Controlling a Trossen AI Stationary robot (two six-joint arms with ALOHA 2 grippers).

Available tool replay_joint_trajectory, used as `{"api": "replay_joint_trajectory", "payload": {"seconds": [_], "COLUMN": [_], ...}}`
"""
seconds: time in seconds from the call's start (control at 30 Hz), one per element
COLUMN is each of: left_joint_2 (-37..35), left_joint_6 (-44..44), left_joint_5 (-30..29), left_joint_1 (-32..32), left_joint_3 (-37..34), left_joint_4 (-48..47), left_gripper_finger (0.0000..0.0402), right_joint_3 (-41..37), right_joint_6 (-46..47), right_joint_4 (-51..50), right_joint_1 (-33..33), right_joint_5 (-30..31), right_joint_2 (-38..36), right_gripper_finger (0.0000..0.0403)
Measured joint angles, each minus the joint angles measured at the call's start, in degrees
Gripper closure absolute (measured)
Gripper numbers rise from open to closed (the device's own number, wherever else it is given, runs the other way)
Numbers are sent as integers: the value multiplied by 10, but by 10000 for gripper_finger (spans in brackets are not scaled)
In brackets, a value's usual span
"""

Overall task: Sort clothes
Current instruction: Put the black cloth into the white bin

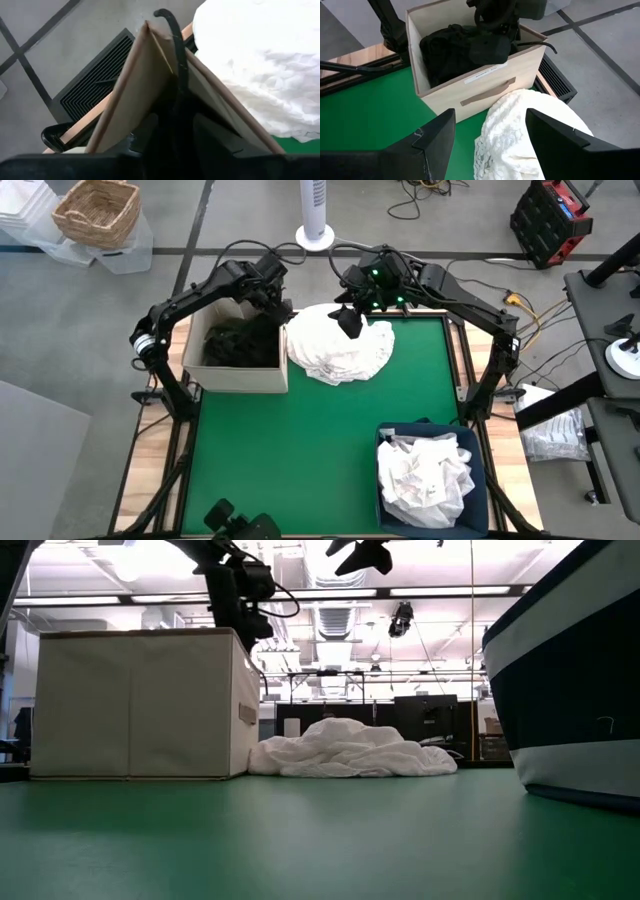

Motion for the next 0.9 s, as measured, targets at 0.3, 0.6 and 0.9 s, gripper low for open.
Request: {"api": "replay_joint_trajectory", "payload": {"seconds": [0.3,0.6,0.9], "left_joint_2": [0,0,-10], "left_joint_6": [-2,-5,5], "left_joint_5": [0,0,9], "left_joint_1": [1,2,2], "left_joint_3": [1,4,14], "left_joint_4": [7,-52,-94], "left_gripper_finger": [391,400,401], "right_joint_3": [0,0,0], "right_joint_6": [3,6,5], "right_joint_4": [0,0,0], "right_joint_1": [0,0,0], "right_joint_5": [0,0,0], "right_joint_2": [0,0,0], "right_gripper_finger": [170,170,170]}}
